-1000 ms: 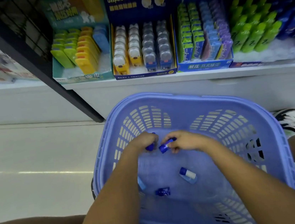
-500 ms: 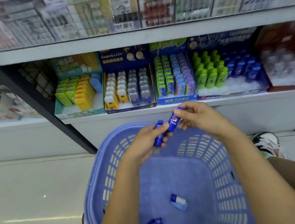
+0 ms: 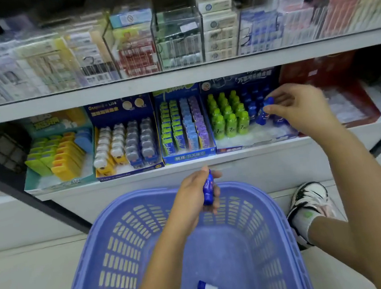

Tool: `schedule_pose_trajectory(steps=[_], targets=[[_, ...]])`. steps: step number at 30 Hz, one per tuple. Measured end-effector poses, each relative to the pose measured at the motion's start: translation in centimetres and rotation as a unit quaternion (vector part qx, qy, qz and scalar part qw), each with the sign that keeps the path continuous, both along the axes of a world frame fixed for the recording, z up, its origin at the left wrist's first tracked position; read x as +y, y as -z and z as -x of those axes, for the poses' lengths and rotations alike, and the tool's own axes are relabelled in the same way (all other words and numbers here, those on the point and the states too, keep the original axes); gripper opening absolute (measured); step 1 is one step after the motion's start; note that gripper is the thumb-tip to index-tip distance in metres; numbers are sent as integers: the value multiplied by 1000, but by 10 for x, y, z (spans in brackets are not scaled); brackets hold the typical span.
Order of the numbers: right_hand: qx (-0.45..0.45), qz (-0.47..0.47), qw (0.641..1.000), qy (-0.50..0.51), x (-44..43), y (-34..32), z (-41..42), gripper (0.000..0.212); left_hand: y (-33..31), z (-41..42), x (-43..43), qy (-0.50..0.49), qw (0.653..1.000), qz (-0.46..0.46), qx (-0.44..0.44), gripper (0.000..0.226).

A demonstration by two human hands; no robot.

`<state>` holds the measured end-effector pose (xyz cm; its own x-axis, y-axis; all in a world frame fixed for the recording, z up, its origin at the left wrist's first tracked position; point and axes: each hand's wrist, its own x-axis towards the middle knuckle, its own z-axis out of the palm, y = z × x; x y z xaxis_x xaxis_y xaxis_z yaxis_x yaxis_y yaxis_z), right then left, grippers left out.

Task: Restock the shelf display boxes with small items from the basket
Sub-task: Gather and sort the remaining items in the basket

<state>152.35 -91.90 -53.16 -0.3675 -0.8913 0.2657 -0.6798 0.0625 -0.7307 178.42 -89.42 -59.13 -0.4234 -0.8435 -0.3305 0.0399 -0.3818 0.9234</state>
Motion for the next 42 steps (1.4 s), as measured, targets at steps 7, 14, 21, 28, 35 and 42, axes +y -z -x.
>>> schedule_pose_trajectory(steps=[7, 14, 21, 28, 35, 42], targets=[[175, -67, 981, -48, -25, 11, 27, 20, 12, 12, 1, 28, 997, 1, -75, 48], [155, -83, 983, -59, -28, 17, 40, 21, 11, 11, -4, 47, 986, -88, 137, 40], [156, -113, 979, -71, -32, 20, 47, 17, 12, 5, -7, 74, 972, -78, 208, 41], [171, -171, 968, -68, -36, 8, 38, 22, 12, 17, -7, 57, 985, -35, 157, 31], [72, -7, 997, -20, -13, 3, 16, 19, -1, 36, -8, -38, 989, 145, 3, 30], [-209, -79, 947, -230, 14, -20, -26, 12, -17, 80, -20, -80, 973, 210, 46, 30]])
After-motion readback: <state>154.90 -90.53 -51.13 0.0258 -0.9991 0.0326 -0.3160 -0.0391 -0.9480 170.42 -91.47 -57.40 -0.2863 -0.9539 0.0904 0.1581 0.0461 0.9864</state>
